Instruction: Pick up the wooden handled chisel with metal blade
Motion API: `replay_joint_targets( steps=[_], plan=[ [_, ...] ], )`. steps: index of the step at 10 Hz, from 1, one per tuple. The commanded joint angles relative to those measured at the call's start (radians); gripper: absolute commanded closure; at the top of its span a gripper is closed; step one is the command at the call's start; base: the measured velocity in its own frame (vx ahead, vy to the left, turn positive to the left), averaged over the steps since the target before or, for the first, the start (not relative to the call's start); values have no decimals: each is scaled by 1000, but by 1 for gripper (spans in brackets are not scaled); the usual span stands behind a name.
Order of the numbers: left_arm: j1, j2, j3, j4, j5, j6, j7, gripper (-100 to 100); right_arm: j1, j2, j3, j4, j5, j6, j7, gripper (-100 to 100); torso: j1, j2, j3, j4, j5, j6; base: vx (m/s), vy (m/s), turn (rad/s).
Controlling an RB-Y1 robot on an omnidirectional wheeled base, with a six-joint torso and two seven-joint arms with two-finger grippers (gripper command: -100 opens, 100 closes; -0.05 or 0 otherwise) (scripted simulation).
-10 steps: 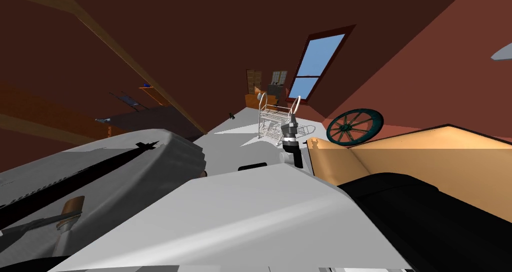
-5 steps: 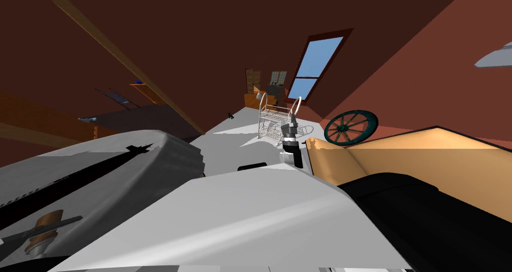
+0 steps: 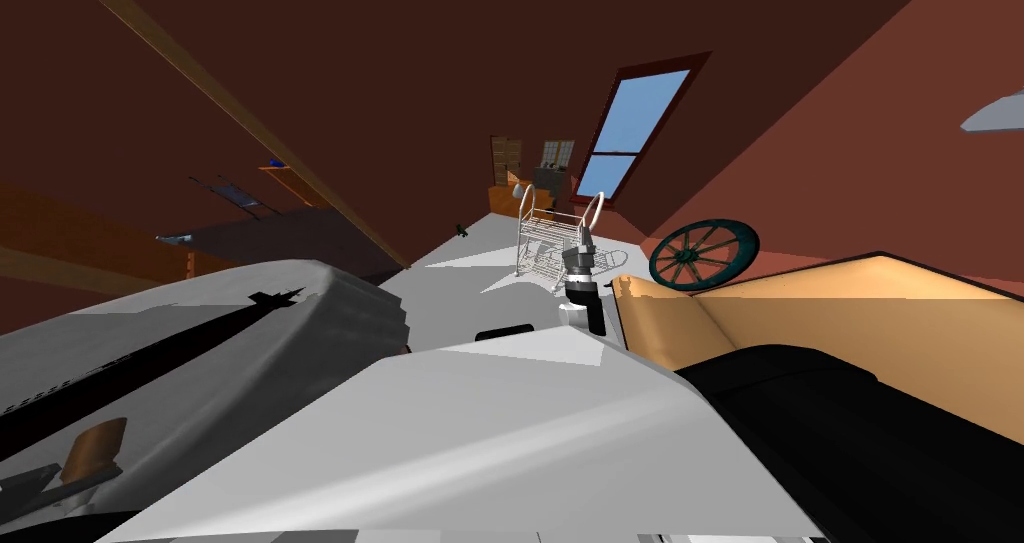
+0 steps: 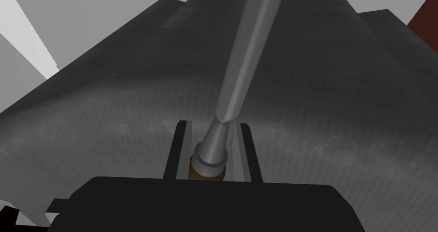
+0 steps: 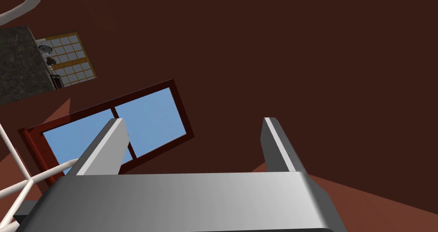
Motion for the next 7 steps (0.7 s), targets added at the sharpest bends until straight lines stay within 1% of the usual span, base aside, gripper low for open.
replay_joint_targets(
  steps=[1,2,3,4,5,6,7],
  plan=[
    [0,0,0,0,0,0,0,100,0,0,0,0,0,0,0,0,0,0,0,0,0,0,0,0,0],
    [0,0,0,0,0,0,0,100,0,0,0,0,0,0,0,0,0,0,0,0,0,0,0,0,0],
    [0,0,0,0,0,0,0,0,0,0,0,0,0,0,0,0,0,0,0,0,0,0,0,0,0],
    [-3,32,4,6,-2,-25,27,100,0,0,0,0,0,0,0,0,0,0,0,0,0,0,-42,4,73],
    [-1,46,4,5,3,-33,34,100,0,0,0,0,0,0,0,0,0,2,1,0,-1,0,-72,10,46],
    [10,43,-2,-1,21,-26,16,100,0,0,0,0,0,0,0,0,-1,4,2,1,-1,0,-31,6,-2],
    [10,46,-2,-1,23,-28,18,0,0,0,0,0,0,0,0,0,0,3,2,1,0,-1,0,0,0]
  ],
)
